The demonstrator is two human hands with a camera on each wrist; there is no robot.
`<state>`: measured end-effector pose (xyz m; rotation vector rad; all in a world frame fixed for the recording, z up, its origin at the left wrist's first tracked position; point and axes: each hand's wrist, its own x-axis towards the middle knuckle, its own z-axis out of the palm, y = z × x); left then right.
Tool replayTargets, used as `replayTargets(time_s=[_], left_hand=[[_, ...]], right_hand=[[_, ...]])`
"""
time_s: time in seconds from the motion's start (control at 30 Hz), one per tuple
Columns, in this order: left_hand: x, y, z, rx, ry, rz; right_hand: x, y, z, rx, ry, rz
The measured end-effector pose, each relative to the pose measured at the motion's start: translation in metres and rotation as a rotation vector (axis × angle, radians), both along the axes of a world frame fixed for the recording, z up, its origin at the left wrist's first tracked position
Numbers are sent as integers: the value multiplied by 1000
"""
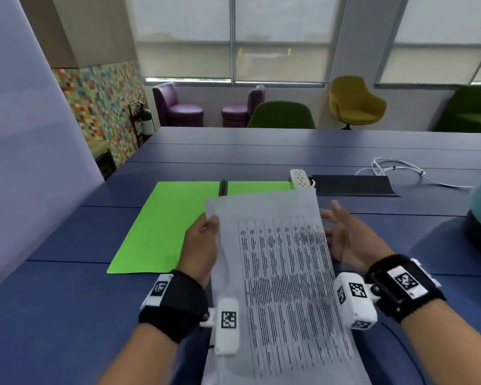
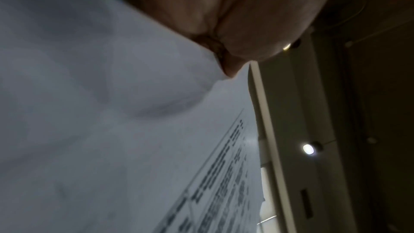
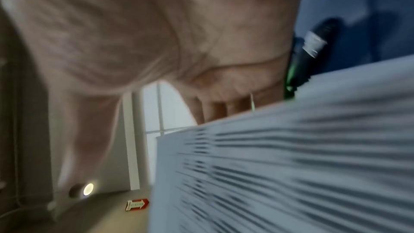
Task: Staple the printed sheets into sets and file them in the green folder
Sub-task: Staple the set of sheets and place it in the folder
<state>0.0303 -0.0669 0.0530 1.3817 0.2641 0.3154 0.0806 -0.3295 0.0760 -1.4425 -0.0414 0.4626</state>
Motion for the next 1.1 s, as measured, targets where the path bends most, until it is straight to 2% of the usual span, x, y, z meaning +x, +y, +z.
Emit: replayTargets(time_s=[0.07,0.1,0.17,0.23,0.33,0.43,0.5,0.6,0.67,0.77,0.87,1.03,1.1], left_hand=[[1,4,33,-91,-146,-36],[1,5,43,-158,-187,-94],[-7,4,48,-211,-181,-264],[-17,-3,41,-96,-100,-319],[-26,-17,51,57,-172,-184],[-32,-18,71,139,-333,-80],[-38,-17,64,172,-335,-76],[-50,-24,22,185,-150,-48],[-56,-27,3,116,-77,-12],[-54,-26,6,116,-126,40],[-56,-22,8,109,-181,47],[-65,-27,-27,137,-49,-36],[-59,-19,-36,116,12,-61]], right_hand=[[-22,2,2,-155,-12,98],[-26,2,2,-250,-63,66],[-36,4,17,-322,-182,-33],[-47,6,47,-287,-266,-122],[-63,12,86,-275,-487,-249],[-67,13,88,-211,-582,-305],[-67,12,65,-155,-552,-281],[-73,19,17,-177,-345,-201],[-72,23,-1,-230,-312,-177],[-65,22,10,-291,-306,-191],[-67,21,21,-190,-357,-223],[-69,32,-25,-283,-278,-161],[-66,32,-25,-290,-259,-118]])
